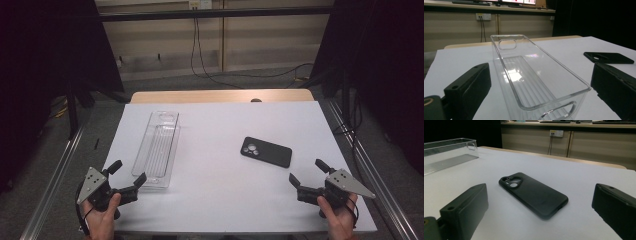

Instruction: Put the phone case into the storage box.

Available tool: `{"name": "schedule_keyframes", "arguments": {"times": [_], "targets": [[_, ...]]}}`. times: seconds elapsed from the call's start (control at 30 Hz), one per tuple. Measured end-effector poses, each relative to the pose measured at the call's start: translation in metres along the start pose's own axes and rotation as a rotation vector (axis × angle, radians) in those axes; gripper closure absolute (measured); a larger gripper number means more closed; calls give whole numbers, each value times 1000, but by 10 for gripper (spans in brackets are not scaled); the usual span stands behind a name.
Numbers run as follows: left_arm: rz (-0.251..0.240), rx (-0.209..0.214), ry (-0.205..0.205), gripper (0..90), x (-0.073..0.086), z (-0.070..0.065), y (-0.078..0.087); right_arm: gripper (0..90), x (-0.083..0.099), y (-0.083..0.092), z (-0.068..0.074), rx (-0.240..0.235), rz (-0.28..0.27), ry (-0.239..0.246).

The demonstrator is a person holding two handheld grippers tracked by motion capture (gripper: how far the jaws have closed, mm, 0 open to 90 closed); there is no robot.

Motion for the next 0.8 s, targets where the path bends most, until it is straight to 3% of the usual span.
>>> {"name": "schedule_keyframes", "arguments": {"times": [0.23, 0.8], "targets": [[6, -1, 10, 30, 0, 1, 0, 4, 1, -1, -3, 4, 15, 4], [14, 9, -3, 33, 0, 1, 1, 10, 0, -5, 2, -102, 57, -38]]}}
Point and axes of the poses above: each handheld gripper's, and its own axes: y roughly backward along the jaws, x roughly out of its underside, z roughly to its left, the point moved 2 cm from there along -y, roughly forward along the jaws, and after that the axes turned 4 degrees about -x, right-handed, at the moved point
